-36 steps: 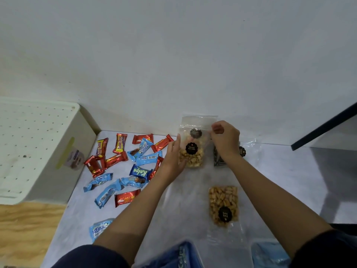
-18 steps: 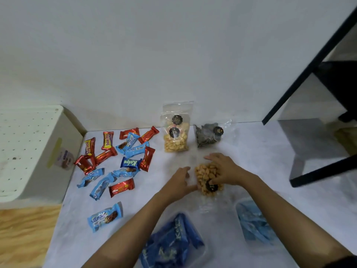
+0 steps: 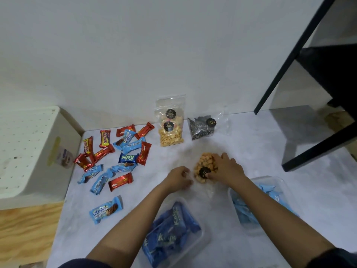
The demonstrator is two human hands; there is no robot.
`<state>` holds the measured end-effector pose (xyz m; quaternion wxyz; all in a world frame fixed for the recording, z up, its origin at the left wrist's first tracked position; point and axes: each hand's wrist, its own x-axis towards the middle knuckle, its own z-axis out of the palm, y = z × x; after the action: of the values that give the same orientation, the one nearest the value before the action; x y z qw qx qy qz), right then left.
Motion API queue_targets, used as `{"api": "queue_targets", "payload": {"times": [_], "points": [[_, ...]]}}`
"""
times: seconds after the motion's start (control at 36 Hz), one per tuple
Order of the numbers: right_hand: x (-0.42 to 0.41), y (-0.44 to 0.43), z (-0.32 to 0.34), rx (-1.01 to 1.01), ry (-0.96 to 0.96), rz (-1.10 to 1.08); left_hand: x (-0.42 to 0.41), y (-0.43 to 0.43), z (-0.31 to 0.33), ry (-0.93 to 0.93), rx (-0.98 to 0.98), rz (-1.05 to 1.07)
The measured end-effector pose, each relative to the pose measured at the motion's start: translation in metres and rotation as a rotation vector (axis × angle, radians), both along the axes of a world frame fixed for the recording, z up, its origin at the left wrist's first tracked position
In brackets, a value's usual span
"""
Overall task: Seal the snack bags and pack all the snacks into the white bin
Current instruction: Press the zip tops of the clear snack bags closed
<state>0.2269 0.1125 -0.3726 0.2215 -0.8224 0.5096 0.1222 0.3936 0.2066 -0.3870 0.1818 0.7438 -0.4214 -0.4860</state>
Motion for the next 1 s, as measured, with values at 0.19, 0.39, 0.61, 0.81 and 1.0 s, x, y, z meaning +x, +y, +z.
{"api": "queue_targets", "payload": {"times": [0.19,0.39,0.61,0.81,1.0], "points": [[0.01,-0.004,0.009,0.037,-0.142,0.021,0.024,-0.01,0.027,0.024,-0.173,0.06],[0.025,-0.016,0.034,0.007,-0.44,0.169,0.038,-0.03,0.073,-0.141,-0.405,-0.18],[0.033,-0.008,0.034,0.156,-0.727,-0.212,0.04,-0.027,0.085,-0.132,-0.5,-0.056],[0.017,0.011,0.019,0.359,-0.825,-0.365,0.054,0.005,0.055,0.092,-0.423,0.121],[0.012,0.014,0.03,0.236,-0.836,-0.295,0.042,0.004,0.057,0.222,-0.438,0.177]]}}
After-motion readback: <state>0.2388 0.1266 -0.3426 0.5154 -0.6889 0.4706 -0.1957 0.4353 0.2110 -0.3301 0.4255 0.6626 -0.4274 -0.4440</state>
